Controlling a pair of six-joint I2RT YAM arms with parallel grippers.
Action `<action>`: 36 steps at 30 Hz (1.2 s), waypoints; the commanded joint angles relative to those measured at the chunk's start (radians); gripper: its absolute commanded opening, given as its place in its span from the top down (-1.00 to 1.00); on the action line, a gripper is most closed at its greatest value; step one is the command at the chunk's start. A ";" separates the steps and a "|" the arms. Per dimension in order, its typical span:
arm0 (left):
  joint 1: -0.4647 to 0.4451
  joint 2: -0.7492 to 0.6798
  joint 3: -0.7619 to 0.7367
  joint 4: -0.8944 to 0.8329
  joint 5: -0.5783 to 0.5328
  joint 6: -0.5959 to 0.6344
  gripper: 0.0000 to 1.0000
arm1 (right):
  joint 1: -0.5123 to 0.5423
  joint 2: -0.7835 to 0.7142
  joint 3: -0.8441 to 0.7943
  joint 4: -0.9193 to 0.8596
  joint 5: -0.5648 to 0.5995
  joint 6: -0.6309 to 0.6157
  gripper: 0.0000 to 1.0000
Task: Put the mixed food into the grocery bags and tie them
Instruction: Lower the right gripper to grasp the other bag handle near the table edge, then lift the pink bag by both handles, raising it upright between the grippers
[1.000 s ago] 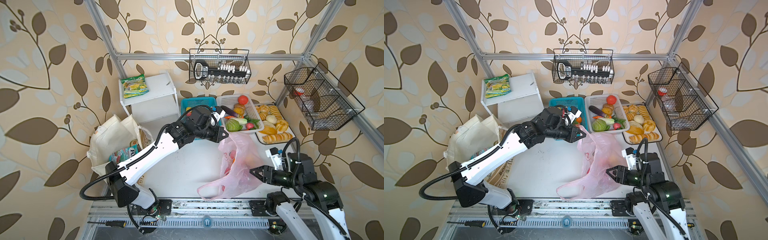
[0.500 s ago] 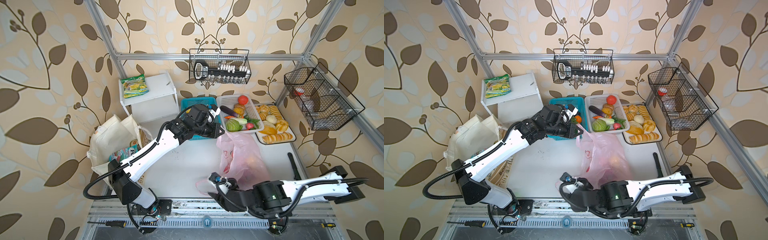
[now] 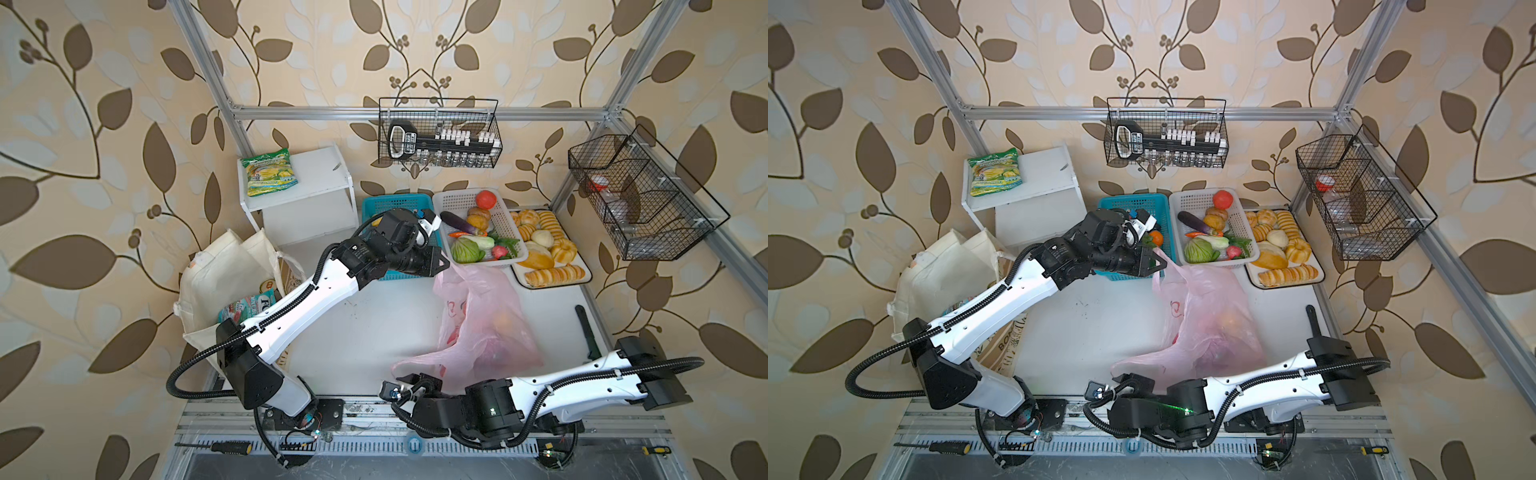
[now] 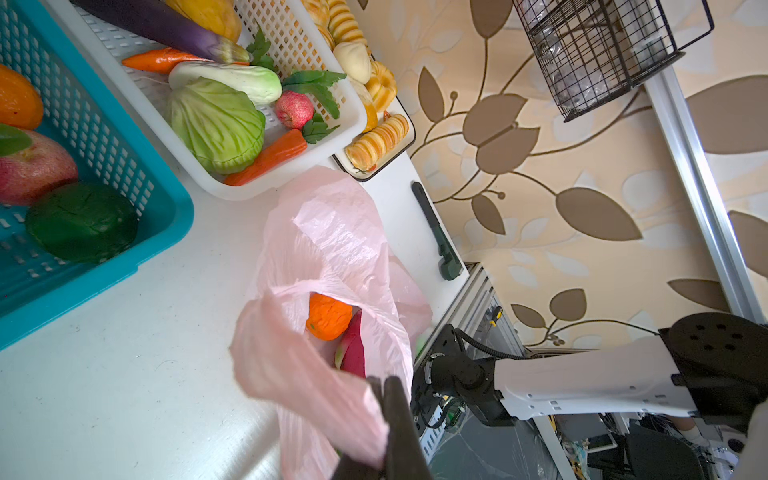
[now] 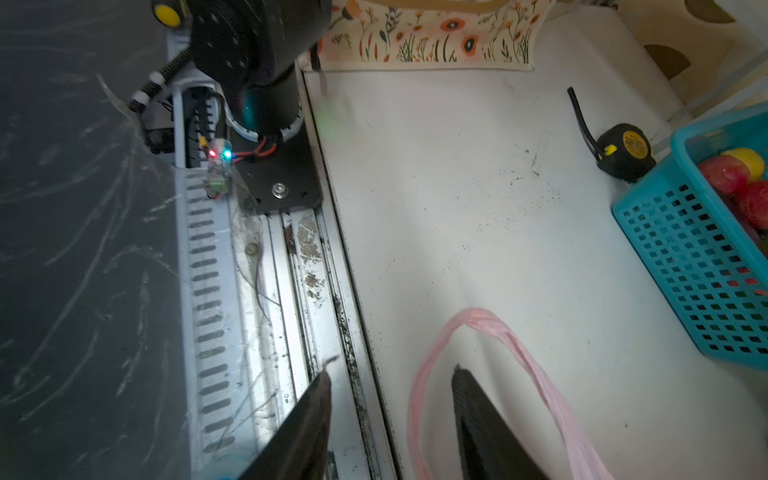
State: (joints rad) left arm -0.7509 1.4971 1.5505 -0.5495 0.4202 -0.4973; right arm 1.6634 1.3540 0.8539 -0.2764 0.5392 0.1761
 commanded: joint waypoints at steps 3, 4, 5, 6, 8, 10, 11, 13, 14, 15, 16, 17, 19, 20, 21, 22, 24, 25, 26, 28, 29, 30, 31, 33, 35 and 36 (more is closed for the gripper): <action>0.011 -0.014 0.032 0.021 0.026 0.003 1.00 | -0.038 0.005 -0.077 0.057 -0.013 0.029 0.05; 0.010 -0.014 0.033 0.022 0.026 0.004 1.00 | -0.051 0.006 -0.096 0.082 -0.043 0.028 0.06; 0.011 -0.014 0.033 0.023 0.026 0.003 1.00 | -0.062 0.013 -0.107 0.105 -0.060 0.027 0.05; 0.011 -0.014 0.033 0.024 0.026 0.004 1.00 | -0.070 0.023 -0.108 0.120 -0.066 0.024 0.06; 0.011 -0.012 0.035 0.022 0.025 0.003 1.00 | -0.084 0.054 -0.098 0.136 -0.050 0.018 0.06; 0.011 -0.012 0.033 0.023 0.022 0.004 1.00 | -0.099 0.086 -0.095 0.164 -0.061 -0.003 0.09; 0.011 -0.012 0.033 0.022 0.019 0.005 1.00 | -0.103 0.103 -0.093 0.184 -0.059 -0.008 0.15; 0.011 -0.012 0.031 0.023 0.015 0.006 1.00 | -0.105 0.125 -0.095 0.229 -0.077 -0.034 0.29; 0.012 -0.013 0.032 0.021 0.014 0.008 1.00 | -0.101 0.128 -0.098 0.253 -0.075 -0.045 0.43; 0.011 -0.011 0.036 0.018 0.013 0.008 1.00 | -0.097 0.129 -0.099 0.263 -0.070 -0.052 0.58; 0.012 -0.012 0.039 0.013 0.011 0.013 1.00 | -0.092 0.119 -0.096 0.257 -0.055 -0.055 0.71; 0.012 -0.013 0.045 0.005 0.007 0.018 1.00 | -0.086 0.099 -0.093 0.245 -0.038 -0.056 0.85; 0.015 -0.019 0.065 -0.018 -0.012 0.035 1.00 | -0.079 0.030 -0.091 0.221 0.000 -0.051 1.00; 0.019 -0.024 0.076 -0.032 -0.026 0.043 1.00 | -0.077 -0.025 -0.092 0.210 0.019 -0.050 1.00; 0.025 -0.030 0.084 -0.041 -0.034 0.049 1.00 | -0.073 -0.080 -0.090 0.196 0.042 -0.049 1.00; 0.033 -0.037 0.096 -0.051 -0.040 0.054 1.00 | -0.067 -0.150 -0.089 0.186 0.082 -0.044 1.00; 0.046 -0.051 0.114 -0.068 -0.061 0.052 1.00 | -0.070 -0.282 -0.081 0.162 0.148 -0.044 1.00; 0.055 -0.052 0.121 -0.072 -0.072 0.052 1.00 | -0.070 -0.355 -0.072 0.150 0.184 -0.047 1.00; 0.061 -0.091 0.127 -0.073 -0.079 0.052 1.00 | -0.073 -0.410 -0.063 0.141 0.210 -0.052 1.00; 0.071 -0.119 0.142 -0.078 -0.096 0.056 1.00 | -0.090 -0.518 -0.036 0.124 0.248 -0.071 1.00; 0.075 -0.131 0.152 -0.080 -0.108 0.061 1.00 | -0.101 -0.553 -0.016 0.112 0.258 -0.078 1.00; 0.077 -0.145 0.159 -0.082 -0.121 0.070 1.00 | -0.120 -0.583 0.019 0.085 0.270 -0.084 1.00; 0.079 -0.159 0.170 -0.086 -0.135 0.082 1.00 | -0.142 -0.604 0.063 0.051 0.285 -0.082 1.00; 0.082 -0.175 0.199 -0.107 -0.166 0.107 1.00 | -0.209 -0.630 0.143 -0.020 0.309 -0.051 1.00; 0.085 -0.182 0.245 -0.152 -0.217 0.133 1.00 | -0.329 -0.649 0.205 -0.074 0.266 -0.024 1.00; 0.086 -0.186 0.269 -0.180 -0.251 0.147 1.00 | -0.412 -0.654 0.235 -0.105 0.218 0.007 1.00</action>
State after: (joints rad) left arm -0.6727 1.3563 1.7473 -0.6853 0.2649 -0.4171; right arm 1.3693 0.7147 1.0229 -0.2615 0.7666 0.1421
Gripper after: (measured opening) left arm 0.047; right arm 0.047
